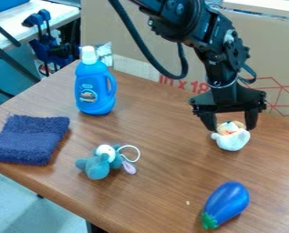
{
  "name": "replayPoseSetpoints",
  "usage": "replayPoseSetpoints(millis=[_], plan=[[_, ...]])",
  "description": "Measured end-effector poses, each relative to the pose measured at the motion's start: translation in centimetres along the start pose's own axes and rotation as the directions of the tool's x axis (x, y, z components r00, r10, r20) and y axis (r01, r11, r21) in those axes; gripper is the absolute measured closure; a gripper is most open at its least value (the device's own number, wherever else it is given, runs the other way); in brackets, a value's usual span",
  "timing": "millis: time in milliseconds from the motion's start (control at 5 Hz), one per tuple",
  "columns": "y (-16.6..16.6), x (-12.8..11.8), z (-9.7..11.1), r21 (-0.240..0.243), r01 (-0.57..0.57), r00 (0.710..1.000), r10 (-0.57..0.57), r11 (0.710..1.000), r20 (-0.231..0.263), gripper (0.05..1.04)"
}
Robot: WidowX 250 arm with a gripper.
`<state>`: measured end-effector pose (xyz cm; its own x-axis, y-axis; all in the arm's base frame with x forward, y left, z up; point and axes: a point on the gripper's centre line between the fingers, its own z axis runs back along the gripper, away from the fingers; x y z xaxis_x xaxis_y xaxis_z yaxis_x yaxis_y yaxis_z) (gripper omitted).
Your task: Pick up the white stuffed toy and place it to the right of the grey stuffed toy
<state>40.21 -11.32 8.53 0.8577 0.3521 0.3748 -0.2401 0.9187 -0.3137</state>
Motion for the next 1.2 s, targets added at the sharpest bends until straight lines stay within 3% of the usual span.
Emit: replayPoseSetpoints(millis=[200, 400, 800, 1000, 1200], plan=[[0.5, 1.2, -0.6, -0.003, -0.07, 0.997, 0.069, 0.998, -0.032, 0.078], [1.1, 0.6, -3.4, -0.005, -0.144, 0.985, 0.143, 0.99, -0.093, 0.078], [-1.3, 0.7, -5.7, -0.008, -0.182, 0.975, 0.179, 0.983, -0.134, 0.13], [-1.9, 0.0, -5.8, 0.034, -0.102, 0.981, 0.106, 0.994, -0.162, 0.384], [-1.9, -1.2, -5.4, 0.088, 0.005, 0.985, 0.011, 0.996, -0.173, 0.485]])
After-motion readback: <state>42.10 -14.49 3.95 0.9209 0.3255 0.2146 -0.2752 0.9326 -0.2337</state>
